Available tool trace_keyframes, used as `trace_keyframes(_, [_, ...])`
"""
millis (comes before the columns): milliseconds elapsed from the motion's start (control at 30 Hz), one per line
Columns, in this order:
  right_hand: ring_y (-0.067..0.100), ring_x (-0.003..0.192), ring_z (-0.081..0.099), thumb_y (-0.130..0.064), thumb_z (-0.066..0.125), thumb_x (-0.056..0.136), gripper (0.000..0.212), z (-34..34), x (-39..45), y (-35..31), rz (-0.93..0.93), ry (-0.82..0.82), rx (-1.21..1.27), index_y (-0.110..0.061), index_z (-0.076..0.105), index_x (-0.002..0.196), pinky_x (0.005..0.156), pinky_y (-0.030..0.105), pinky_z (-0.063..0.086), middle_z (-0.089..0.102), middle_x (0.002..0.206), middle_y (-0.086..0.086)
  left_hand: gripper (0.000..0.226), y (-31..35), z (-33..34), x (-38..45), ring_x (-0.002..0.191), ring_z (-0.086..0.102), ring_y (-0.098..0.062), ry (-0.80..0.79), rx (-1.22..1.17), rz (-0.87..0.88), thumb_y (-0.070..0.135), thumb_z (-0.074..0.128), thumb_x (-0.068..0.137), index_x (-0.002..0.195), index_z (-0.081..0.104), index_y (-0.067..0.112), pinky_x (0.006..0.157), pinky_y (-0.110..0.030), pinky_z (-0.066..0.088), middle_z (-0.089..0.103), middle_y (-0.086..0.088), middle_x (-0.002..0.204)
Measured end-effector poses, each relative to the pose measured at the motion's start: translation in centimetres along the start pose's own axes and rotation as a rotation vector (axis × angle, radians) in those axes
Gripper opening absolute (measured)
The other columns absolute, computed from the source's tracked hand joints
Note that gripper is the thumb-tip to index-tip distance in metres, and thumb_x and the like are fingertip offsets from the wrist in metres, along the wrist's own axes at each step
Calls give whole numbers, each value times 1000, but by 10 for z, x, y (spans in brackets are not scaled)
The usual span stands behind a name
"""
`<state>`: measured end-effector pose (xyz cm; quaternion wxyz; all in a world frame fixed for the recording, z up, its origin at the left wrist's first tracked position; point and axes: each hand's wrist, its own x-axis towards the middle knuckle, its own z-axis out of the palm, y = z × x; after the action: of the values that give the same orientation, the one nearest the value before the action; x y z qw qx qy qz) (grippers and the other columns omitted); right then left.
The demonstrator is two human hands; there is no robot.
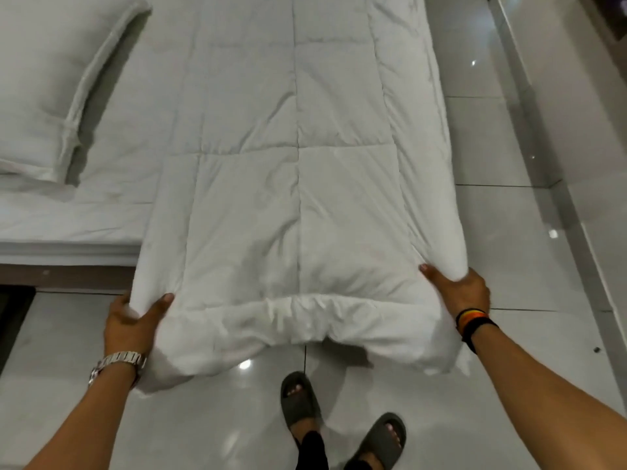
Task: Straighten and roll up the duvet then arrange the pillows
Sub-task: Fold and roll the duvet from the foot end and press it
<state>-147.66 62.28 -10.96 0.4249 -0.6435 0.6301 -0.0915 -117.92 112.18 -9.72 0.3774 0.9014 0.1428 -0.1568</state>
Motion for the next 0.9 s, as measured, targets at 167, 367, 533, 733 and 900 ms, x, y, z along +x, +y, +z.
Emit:
trace_keyframes(167, [39,127,60,-87,82,45,133,-7,-16,26,109,8,-29,-8,50,147,105,45,50,62,141,18,111,-27,-8,-6,130,56,-46,-95,62,-183,72,78,73,159,29,23,110,-55,43,60,-22,143])
trace_keyframes(367, [42,152,38,-78,77,66,143,110,-77,76,548,-42,355,-12,1,168,122,60,36,27,171,18,108,-68,86,-29,140,48,-39,-164,-168,-429,69,69,85,166,12,27,119,-51,35,46,-14,158])
trace_keyframes(533, [40,149,40,-88,71,61,147,209,-57,69,660,-20,700,-21,-3,169,113,67,43,23,173,9,124,-58,200,-8,143,46,-33,-223,-599,-524,85,66,70,166,17,22,113,-53,46,38,-12,163])
trace_keyframes(733, [33,130,61,-73,88,60,121,251,-11,59,634,6,1053,-25,35,158,103,59,56,56,151,3,81,-25,282,22,136,57,-25,-383,-1180,-397,87,43,87,151,49,37,110,-46,47,58,2,150])
trace_keyframes(900, [34,119,68,-60,91,67,88,247,-19,49,652,-18,1173,-20,57,137,98,57,59,68,134,8,68,-20,279,23,131,62,-22,-281,-1310,-429,79,50,91,144,57,37,101,-42,54,68,6,138])
